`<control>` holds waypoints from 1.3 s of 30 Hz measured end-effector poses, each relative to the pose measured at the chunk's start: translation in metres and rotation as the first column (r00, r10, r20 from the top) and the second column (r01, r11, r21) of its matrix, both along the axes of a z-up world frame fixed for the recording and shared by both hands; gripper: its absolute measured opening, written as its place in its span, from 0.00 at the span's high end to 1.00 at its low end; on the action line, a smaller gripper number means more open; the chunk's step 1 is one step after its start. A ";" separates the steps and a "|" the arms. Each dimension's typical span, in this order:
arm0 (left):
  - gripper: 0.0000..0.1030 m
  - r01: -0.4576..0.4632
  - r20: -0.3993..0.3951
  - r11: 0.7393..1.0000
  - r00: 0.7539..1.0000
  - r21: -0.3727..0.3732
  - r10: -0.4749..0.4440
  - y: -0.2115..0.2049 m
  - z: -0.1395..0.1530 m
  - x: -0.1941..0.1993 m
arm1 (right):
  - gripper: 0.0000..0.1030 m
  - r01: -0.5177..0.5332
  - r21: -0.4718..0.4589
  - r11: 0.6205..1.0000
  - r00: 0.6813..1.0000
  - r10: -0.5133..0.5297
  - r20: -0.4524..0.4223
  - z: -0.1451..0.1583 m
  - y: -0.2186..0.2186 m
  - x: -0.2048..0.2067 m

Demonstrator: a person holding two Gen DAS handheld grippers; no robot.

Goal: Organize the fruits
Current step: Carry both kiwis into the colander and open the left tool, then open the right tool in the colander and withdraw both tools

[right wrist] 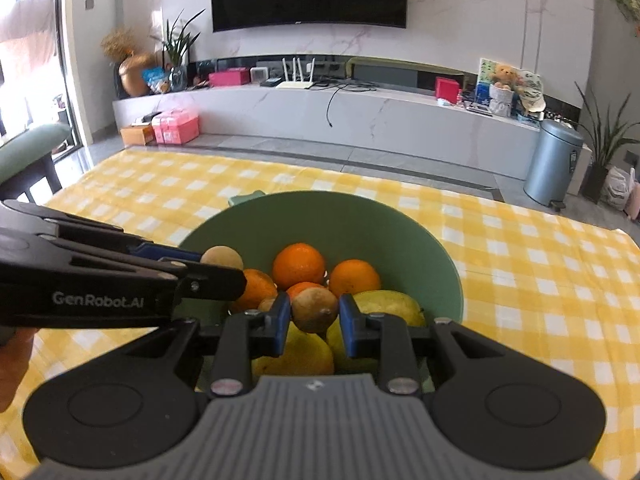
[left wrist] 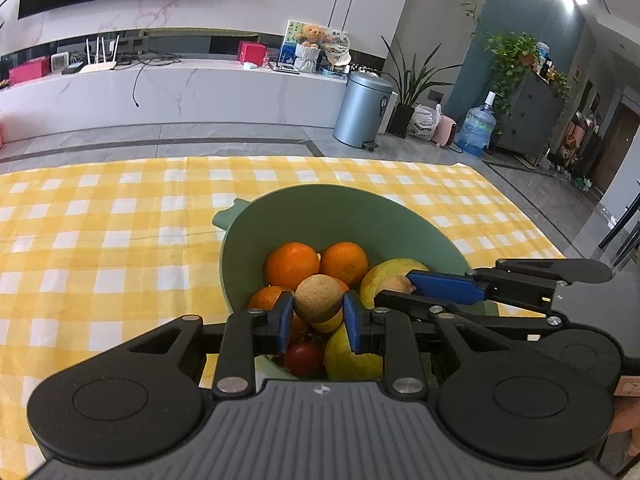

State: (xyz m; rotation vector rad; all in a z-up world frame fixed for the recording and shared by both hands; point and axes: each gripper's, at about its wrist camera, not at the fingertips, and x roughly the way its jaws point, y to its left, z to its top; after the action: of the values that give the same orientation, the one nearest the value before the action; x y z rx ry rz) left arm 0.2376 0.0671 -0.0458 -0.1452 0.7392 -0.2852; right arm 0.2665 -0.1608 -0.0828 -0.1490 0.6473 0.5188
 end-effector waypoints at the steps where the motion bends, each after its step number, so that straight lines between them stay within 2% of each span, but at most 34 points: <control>1: 0.71 0.000 -0.004 1.000 1.000 0.001 0.000 0.000 -0.001 0.001 | 0.78 -0.004 -0.007 1.000 1.000 0.004 -0.001 -0.001 0.001 0.003; 6: 0.71 0.006 -0.011 1.000 1.000 0.004 -0.006 0.001 -0.007 0.001 | 0.78 -0.023 -0.042 0.999 1.000 0.023 -0.015 -0.007 0.009 0.010; 13: 0.71 0.015 -0.002 1.000 1.000 0.022 -0.015 -0.003 -0.008 -0.001 | 0.77 -0.025 -0.004 1.000 0.999 0.025 -0.043 -0.010 0.003 0.014; 22: 0.55 0.004 0.035 1.000 0.999 0.003 -0.004 -0.002 -0.004 -0.006 | 0.75 0.002 0.031 1.000 0.998 0.000 -0.062 -0.007 -0.002 0.017; 24: 0.53 0.003 0.050 1.000 0.999 -0.001 -0.003 -0.001 -0.002 -0.009 | 0.69 0.013 0.037 0.999 0.998 -0.010 -0.063 -0.006 -0.004 0.017; 25: 0.49 0.001 0.058 1.000 0.998 -0.003 -0.001 -0.001 0.001 -0.011 | 0.64 0.022 0.037 0.999 0.998 -0.020 -0.059 -0.004 -0.005 0.017; 27: 0.43 0.000 0.078 1.000 0.997 -0.003 0.000 -0.001 0.005 -0.015 | 0.61 0.035 0.042 0.999 0.998 -0.033 -0.052 -0.001 -0.007 0.014; 33: 0.41 -0.010 0.120 0.998 0.993 0.065 0.002 -0.008 0.023 -0.034 | 0.44 0.084 0.062 0.995 0.996 -0.084 0.000 0.012 -0.014 -0.005; 39: 0.38 -0.021 0.132 0.992 0.991 0.127 0.004 -0.015 0.035 -0.056 | 0.39 0.137 0.079 0.987 0.987 -0.143 0.074 0.017 -0.020 -0.045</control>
State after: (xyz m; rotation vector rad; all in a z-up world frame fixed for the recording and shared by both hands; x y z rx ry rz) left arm 0.1813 0.0522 -0.0104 -0.0094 0.6230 -0.2320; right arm 0.2217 -0.1803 -0.0658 -0.0535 0.5557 0.3985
